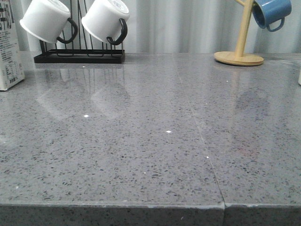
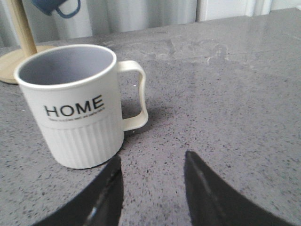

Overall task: Place milk next to cup
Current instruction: 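Close the right gripper on the white HOME mug handle, then carry the mug toward the table center and set it down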

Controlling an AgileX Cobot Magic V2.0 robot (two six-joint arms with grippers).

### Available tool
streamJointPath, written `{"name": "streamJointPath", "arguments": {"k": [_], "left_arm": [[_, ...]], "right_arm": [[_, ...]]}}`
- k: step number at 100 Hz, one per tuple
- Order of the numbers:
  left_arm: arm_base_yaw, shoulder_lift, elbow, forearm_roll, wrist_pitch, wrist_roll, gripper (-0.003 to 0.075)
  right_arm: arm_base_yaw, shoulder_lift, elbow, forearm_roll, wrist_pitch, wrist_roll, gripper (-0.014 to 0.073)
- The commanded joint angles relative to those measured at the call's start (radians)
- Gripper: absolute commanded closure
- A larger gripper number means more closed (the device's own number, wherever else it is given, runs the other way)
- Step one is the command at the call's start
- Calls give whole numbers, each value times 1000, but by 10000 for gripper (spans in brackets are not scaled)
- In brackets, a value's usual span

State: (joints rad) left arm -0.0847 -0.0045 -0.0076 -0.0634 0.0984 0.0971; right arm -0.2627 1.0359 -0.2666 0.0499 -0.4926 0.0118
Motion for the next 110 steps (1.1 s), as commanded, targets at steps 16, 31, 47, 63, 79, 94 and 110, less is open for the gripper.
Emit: {"name": "streamJointPath", "arguments": {"k": [16,31,47,63,79,94,110], "left_arm": [[1,-30,60,-1,-72,0,741],[1,-30,60,-1,-72,0,741],[1,-30,60,-1,-72,0,741],[1,-30,60,-1,-72,0,741],[1,-30,60,-1,-72,0,741],[1,-30,60,-1,-72,0,741],[1,-30,60,-1,-72,0,741]], "right_arm": [[-6,207,-120,-10,-227,-3,262],[-7,297,-196,-10,-241,-3,262],[-7,390,-282,-10,-241,-3,262],[-7,482,-365,-10,-237,-3,262],[-7,538,-414,-10,-224,-3,319],[-7,545,-422,-11,-218,-3,595],[-7,544,-422,-11,-215,-3,659]]}}
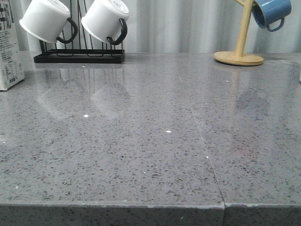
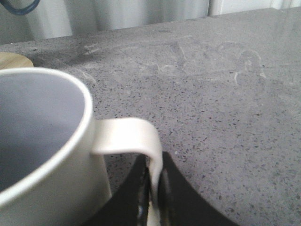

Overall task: Place milk next to cup
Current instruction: 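Carry the mug toward the table center and set it down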

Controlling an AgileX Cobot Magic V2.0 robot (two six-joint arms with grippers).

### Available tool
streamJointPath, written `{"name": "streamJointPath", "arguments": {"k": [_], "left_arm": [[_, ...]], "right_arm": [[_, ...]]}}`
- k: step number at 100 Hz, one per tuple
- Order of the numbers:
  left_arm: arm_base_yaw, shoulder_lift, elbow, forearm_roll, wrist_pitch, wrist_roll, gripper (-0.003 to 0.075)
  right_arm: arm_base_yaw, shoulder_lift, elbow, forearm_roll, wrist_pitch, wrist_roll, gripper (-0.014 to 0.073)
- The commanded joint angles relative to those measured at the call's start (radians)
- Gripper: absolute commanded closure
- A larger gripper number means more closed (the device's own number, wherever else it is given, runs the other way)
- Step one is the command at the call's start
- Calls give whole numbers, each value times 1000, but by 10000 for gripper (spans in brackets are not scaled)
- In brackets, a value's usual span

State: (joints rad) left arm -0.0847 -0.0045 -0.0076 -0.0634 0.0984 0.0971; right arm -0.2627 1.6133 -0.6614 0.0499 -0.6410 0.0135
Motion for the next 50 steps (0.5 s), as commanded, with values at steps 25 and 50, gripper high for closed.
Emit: {"name": "streamJointPath", "arguments": {"k": [25,50], "left_arm": [[1,-30,60,-1,-72,0,741],[1,-30,60,-1,-72,0,741]], "right_arm": [[83,-162,-27,-19,18,4,659],[316,-226,-42,-19,27,4,657]]}}
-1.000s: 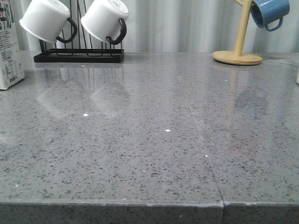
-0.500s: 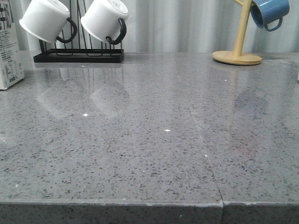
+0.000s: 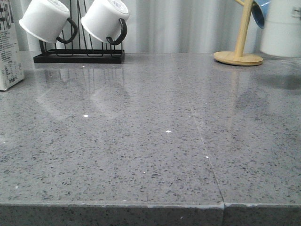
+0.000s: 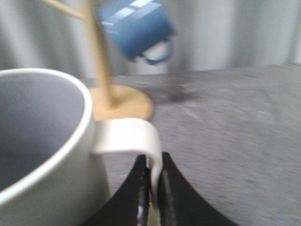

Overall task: Place milk next to cup
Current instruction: 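Carry the mug toward the table center and set it down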

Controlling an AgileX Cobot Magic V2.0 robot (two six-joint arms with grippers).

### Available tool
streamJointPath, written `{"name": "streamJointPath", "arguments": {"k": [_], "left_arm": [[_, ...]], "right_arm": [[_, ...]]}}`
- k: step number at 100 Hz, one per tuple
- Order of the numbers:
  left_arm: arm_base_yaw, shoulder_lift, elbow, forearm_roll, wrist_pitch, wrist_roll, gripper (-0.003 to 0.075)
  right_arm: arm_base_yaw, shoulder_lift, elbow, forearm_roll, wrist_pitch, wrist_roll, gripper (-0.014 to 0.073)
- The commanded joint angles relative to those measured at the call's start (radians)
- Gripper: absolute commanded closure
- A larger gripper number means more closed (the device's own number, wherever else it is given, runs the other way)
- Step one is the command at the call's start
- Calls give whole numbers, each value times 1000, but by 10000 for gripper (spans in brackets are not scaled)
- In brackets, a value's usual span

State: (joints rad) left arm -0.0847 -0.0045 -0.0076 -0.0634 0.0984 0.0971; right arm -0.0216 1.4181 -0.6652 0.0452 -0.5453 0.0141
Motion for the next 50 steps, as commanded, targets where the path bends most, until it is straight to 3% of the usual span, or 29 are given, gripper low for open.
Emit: {"name": "streamJointPath", "arguments": {"k": [1,21,50], "left_arm": [[1,-30,60,-1,-72,0,741],[1,-30,60,-1,-72,0,741],[1,-30,60,-1,-72,0,741]], "right_arm": [[82,-29,-42,-14,-68,3,657],[252,28,-65,-14,-95,3,655],[351,168,-69,-14,-151,3,655]]}}
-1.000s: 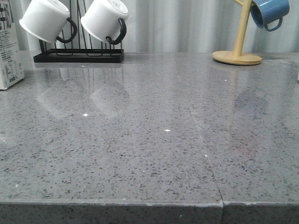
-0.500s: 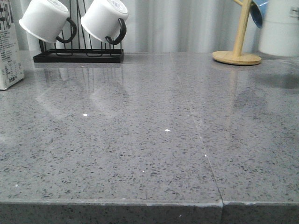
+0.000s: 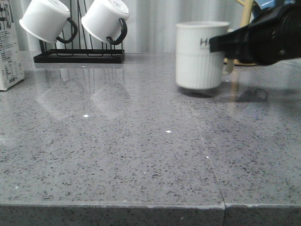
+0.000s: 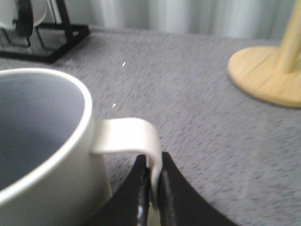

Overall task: Place milk next to cup
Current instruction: 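Carry the mug toward the table center and set it down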

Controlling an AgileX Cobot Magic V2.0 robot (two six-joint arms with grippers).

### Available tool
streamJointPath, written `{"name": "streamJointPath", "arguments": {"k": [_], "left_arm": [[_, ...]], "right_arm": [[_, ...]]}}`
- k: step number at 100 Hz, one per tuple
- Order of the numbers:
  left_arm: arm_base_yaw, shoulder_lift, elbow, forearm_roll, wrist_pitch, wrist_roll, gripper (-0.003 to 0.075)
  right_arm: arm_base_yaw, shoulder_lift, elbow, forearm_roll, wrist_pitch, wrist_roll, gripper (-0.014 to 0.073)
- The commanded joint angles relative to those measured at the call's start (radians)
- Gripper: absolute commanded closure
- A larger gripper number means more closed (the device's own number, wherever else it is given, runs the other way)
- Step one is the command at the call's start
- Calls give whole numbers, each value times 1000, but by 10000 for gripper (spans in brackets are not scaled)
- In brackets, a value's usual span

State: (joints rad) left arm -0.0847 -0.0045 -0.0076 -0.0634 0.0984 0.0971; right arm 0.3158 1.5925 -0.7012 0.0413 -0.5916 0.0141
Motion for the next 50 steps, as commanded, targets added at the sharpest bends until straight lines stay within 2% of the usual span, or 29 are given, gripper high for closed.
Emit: {"name": "streamJointPath", "arguments": {"k": [1,30,37,50], "left_arm": [[1,-30,60,-1,-72,0,741],[1,-30,60,-1,-72,0,741],[1,-30,60,-1,-72,0,741],[1,-30,60,-1,-72,0,741]], "right_arm": [[14,-4,-33,-10,-104,3,655],[20,14,-33,-10,-119,3,640],[20,13,-33,-10,-122,3,568],[20,13,-28,-10,-125,3,375]]}}
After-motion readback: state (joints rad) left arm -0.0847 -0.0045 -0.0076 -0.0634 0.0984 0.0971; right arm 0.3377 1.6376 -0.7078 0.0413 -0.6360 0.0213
